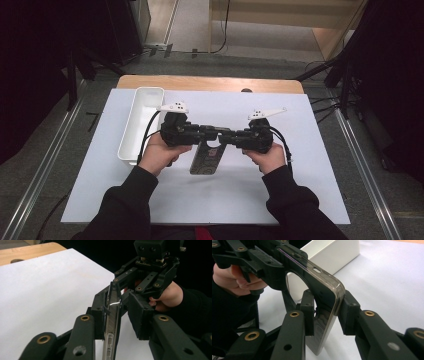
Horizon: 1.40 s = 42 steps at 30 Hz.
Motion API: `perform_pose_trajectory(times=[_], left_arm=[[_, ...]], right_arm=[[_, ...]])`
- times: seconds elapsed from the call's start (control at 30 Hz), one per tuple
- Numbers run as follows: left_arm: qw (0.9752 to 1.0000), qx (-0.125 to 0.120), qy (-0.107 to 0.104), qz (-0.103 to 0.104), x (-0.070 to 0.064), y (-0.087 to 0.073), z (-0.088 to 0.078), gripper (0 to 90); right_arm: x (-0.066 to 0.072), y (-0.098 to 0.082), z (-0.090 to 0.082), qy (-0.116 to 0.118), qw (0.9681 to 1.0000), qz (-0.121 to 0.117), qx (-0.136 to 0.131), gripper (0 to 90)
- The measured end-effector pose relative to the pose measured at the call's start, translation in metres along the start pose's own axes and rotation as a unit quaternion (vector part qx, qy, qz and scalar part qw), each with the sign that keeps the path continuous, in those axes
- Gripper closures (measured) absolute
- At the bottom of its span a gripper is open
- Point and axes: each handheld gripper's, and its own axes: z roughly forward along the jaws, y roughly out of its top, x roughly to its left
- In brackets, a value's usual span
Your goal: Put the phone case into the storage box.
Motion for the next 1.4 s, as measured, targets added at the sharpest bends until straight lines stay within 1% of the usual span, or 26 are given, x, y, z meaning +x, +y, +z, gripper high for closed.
perform_pose_trajectory(times=[0.03, 0.13, 0.23, 0.33, 0.37, 0.43, 0.5, 0.57, 0.6, 0.63, 0.67, 0.73, 0.77, 0.9, 1.0, 1.13, 1.17, 1.27, 1.4], left_arm=[[1.0000, -0.001, 0.002, 0.000, 0.000, 0.000, 0.000, 60.8], [1.0000, -0.004, 0.004, 0.002, 0.000, 0.001, -0.001, 54.3], [0.9999, -0.004, 0.011, 0.006, -0.001, 0.003, -0.003, 48.9], [0.9997, -0.007, 0.022, 0.010, -0.002, 0.004, -0.005, 46.6], [0.9996, -0.007, 0.026, 0.011, -0.003, 0.005, -0.006, 44.2], [0.9990, -0.006, 0.040, 0.016, -0.004, 0.005, -0.007, 43.6], [0.9987, -0.007, 0.048, 0.015, -0.005, 0.005, -0.008, 40.0], [0.9982, -0.009, 0.057, 0.016, -0.005, 0.005, -0.009, 39.8], [0.9979, -0.011, 0.062, 0.016, -0.006, 0.005, -0.010, 38.7], [0.9974, -0.010, 0.069, 0.018, -0.006, 0.004, -0.010, 36.4], [0.9969, -0.008, 0.075, 0.020, -0.007, 0.004, -0.011, 36.3], [0.9962, -0.012, 0.083, 0.023, -0.008, 0.003, -0.012, 35.5], [0.9960, -0.013, 0.085, 0.022, -0.009, 0.003, -0.012, 33.0], [0.9950, -0.016, 0.097, 0.021, -0.008, 0.000, -0.014, 32.4], [0.9947, -0.017, 0.100, 0.014, -0.007, -0.002, -0.015, 32.4], [0.9938, -0.017, 0.109, 0.014, -0.005, -0.004, -0.017, 32.4], [0.9933, -0.018, 0.114, 0.015, -0.005, -0.005, -0.017, 32.4], [0.9919, -0.020, 0.125, 0.010, -0.005, -0.007, -0.017, 32.4], [0.9911, -0.016, 0.132, 0.007, -0.004, -0.009, -0.014, 32.4]], right_arm=[[0.000, 0.000, 0.000, -0.001, 1.0000, -0.001, -0.001, 68.7], [0.000, 0.001, -0.002, -0.009, 1.0000, 0.000, -0.001, 69.0], [0.000, 0.001, -0.004, -0.014, 0.9999, 0.001, -0.005, 69.5], [0.000, 0.003, -0.006, -0.020, 0.9998, -0.001, -0.008, 70.0], [0.001, 0.003, -0.007, -0.022, 0.9997, 0.000, -0.009, 70.1], [0.001, 0.004, -0.009, -0.026, 0.9996, -0.001, -0.011, 70.4], [0.001, 0.004, -0.010, -0.031, 0.9994, 0.001, -0.013, 70.6], [0.001, 0.005, -0.011, -0.035, 0.9993, 0.004, -0.014, 70.8], [0.001, 0.006, -0.011, -0.037, 0.9992, 0.005, -0.014, 71.0], [0.001, 0.006, -0.011, -0.039, 0.9991, 0.006, -0.014, 71.0], [0.001, 0.006, -0.012, -0.041, 0.9991, 0.007, -0.013, 71.2], [0.001, 0.007, -0.012, -0.045, 0.9989, 0.005, -0.013, 71.6], [0.002, 0.008, -0.012, -0.046, 0.9988, 0.006, -0.013, 71.9], [0.003, 0.010, -0.013, -0.051, 0.9986, 0.002, -0.010, 73.2], [0.005, 0.012, -0.014, -0.056, 0.9984, 0.000, -0.005, 74.3], [0.006, 0.014, -0.014, -0.058, 0.9983, -0.002, -0.003, 75.8], [0.006, 0.015, -0.014, -0.057, 0.9984, -0.002, -0.002, 76.5], [0.008, 0.016, -0.014, -0.063, 0.9980, -0.004, 0.000, 78.4], [0.009, 0.017, -0.013, -0.066, 0.9978, -0.006, 0.003, 79.3]])
